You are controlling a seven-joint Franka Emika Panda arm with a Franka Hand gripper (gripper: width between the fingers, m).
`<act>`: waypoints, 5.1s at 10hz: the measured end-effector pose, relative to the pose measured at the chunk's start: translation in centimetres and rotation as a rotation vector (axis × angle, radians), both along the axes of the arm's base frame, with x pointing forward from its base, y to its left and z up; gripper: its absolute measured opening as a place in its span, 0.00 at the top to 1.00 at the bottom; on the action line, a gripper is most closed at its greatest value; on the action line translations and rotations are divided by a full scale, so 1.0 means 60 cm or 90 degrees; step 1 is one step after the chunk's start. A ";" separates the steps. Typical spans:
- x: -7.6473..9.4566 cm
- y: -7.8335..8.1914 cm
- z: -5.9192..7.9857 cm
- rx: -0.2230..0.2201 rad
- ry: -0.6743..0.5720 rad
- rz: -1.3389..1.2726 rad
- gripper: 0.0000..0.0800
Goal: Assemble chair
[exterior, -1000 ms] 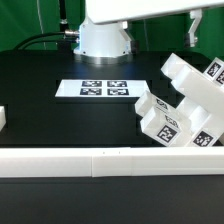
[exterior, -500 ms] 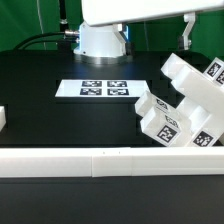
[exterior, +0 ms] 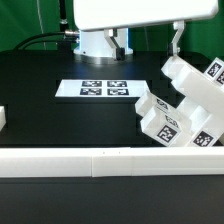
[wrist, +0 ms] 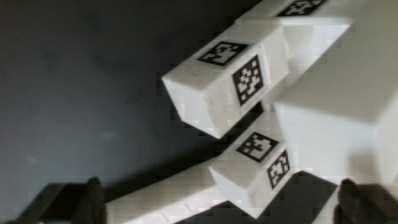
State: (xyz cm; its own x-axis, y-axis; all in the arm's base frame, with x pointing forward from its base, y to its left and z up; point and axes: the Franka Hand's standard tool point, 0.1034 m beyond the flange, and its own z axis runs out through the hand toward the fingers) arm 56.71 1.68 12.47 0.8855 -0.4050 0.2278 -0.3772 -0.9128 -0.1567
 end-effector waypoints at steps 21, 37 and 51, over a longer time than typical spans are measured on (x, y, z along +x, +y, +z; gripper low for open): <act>-0.009 -0.089 -0.043 -0.022 0.030 0.009 0.19; 0.001 0.032 0.042 0.038 0.204 0.154 0.19; 0.015 0.071 0.002 -0.077 0.155 0.450 0.19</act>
Offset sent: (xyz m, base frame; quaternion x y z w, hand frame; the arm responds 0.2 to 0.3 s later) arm 0.0000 0.0000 0.0000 0.0000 0.0000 0.0000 1.0000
